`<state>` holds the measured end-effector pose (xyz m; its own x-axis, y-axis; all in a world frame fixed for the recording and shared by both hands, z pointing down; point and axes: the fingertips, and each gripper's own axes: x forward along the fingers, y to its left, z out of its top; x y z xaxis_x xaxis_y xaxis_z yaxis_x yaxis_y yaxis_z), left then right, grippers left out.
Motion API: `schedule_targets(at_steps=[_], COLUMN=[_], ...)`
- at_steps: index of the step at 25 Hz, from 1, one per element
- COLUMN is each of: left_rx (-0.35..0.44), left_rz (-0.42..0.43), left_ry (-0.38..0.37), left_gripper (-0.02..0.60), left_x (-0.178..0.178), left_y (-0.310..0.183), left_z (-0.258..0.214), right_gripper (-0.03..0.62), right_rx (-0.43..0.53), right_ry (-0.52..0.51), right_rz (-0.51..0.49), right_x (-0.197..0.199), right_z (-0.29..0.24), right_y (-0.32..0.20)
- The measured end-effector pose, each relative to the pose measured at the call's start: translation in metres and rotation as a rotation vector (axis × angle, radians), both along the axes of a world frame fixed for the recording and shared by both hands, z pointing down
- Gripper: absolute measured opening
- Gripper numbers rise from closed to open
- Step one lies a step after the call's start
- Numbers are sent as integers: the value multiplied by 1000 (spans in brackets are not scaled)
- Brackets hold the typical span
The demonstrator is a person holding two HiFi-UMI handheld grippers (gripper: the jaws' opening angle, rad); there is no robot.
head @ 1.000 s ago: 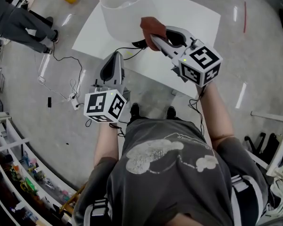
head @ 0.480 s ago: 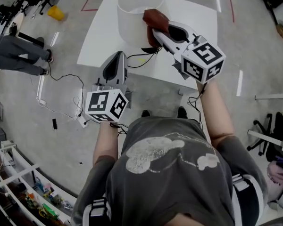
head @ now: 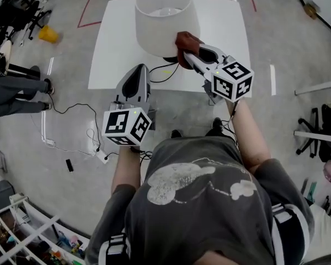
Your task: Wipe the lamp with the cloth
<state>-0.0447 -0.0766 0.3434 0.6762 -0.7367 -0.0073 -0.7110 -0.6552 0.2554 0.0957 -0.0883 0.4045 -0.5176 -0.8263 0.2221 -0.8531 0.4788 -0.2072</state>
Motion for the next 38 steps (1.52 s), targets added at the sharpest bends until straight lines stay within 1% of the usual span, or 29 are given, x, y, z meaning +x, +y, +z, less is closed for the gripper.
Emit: schedule_targets(at_steps=[3,7,11,15,19,23,27,30,34,38], left_rx=[-17,-40,-47,-36,-24,-6,10,25,55,63], left_rz=[29,47,32,12,-7,-20,-68,-78,-72,-31], left_ry=[4,1,-25,-27,-28,-58,-64,-62,-52,-43], left_gripper=[8,8,8,8,8,8,8,8,8,8], left_x=[-5,-12,-23,-24,-15,2,2,4,-8,-30], left_y=[2,-2,1,6,15,33,33,36,35,17], left_z=[6,12,20,17,9,-1,-17,-26,-32,-31], right_gripper=[97,97,97,97,97,97,97,97,97,97], right_rx=[-28,-81,-126,-126,-86,-21,40,75,131,162], right_ry=[-20,-4,37,45,32,9,9,-2,-2,12], right_rz=[37,82,96,77,58,25,-48,-80,-64,-18], right_x=[0,1,-4,-5,3,10,-4,-11,-20,-39], right_z=[12,31,51,53,33,-1,-36,-54,-76,-91], right_y=[3,3,13,23,32,47,42,37,26,7])
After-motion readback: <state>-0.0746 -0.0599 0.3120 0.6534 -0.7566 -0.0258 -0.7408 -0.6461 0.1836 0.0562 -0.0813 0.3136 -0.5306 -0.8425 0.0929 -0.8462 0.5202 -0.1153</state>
